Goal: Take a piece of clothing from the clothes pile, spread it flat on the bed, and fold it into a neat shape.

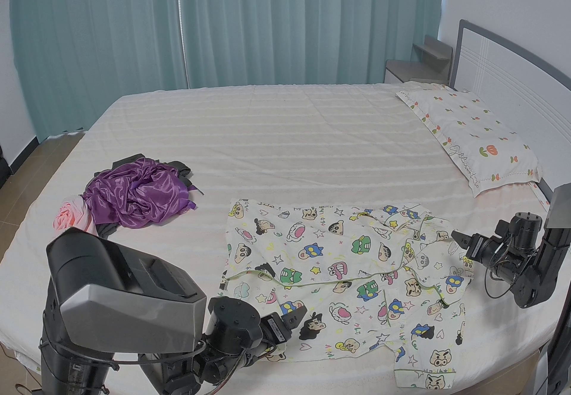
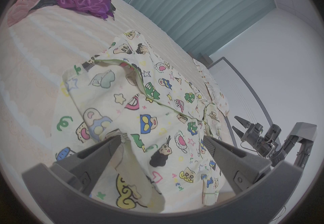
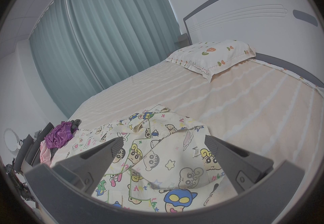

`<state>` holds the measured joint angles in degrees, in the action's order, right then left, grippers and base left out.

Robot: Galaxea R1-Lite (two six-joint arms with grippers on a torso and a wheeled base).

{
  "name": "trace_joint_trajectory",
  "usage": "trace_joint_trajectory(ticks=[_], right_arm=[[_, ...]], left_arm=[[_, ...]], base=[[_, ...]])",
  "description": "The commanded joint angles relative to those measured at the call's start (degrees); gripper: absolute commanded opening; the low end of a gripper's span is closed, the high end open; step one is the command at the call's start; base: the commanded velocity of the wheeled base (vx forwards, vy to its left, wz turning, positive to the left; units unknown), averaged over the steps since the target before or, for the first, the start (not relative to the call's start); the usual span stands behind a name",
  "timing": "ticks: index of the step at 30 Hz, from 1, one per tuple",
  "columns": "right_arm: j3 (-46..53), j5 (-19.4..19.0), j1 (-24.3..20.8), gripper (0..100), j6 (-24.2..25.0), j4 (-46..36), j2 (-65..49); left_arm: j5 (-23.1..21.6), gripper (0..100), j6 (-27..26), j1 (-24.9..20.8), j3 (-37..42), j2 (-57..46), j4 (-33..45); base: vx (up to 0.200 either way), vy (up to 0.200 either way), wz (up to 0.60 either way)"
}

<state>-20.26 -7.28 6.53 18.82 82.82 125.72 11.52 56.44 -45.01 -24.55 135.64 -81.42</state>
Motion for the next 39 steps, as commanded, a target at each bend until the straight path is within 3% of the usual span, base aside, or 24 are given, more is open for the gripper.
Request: trace_joint_trajectory(ticks=[1,9,17,23,25,27,30,39], right_arm=[[0.3,-0.1,0.0,100,0.0,0.3,0.2],[0.4,-0.1,0.0,100,0.0,0.4,0.1],[0.5,-0.1,0.1,100,0.1,0.4,0.0],[0.5,-0.1,0.1,100,0.1,0.4,0.0],[0.5,-0.1,0.1,100,0.1,0.4,0.0],[0.5,-0.1,0.1,100,0.1,0.4,0.0],[0.5,-0.1,0.1,100,0.1,0.4,0.0],[0.7,-0.1,-0.1,100,0.1,0.4,0.0]], left_arm=[[3.3,100,-0.5,0.8,-0.8,0.4,-0.1],[8.2,100,-8.5,5.7,-3.7,-2.0,-0.1],[8.2,100,-15.4,13.3,-7.8,-4.5,-1.3],[7.8,100,-16.2,16.1,-6.2,-4.9,-3.4],[5.9,100,-16.2,16.1,-3.0,-5.5,-3.5],[0.3,100,-15.8,15.9,2.6,-6.8,-3.6],[-4.3,100,-15.5,16.4,6.4,-7.3,-3.6],[-15.7,100,-12.7,18.1,7.3,-4.5,-3.5]], base=[[0.000,0.000,0.00],[0.000,0.000,0.00],[0.000,0.000,0.00],[0.000,0.000,0.00],[0.000,0.000,0.00],[0.000,0.000,0.00],[0.000,0.000,0.00],[0.000,0.000,0.00]])
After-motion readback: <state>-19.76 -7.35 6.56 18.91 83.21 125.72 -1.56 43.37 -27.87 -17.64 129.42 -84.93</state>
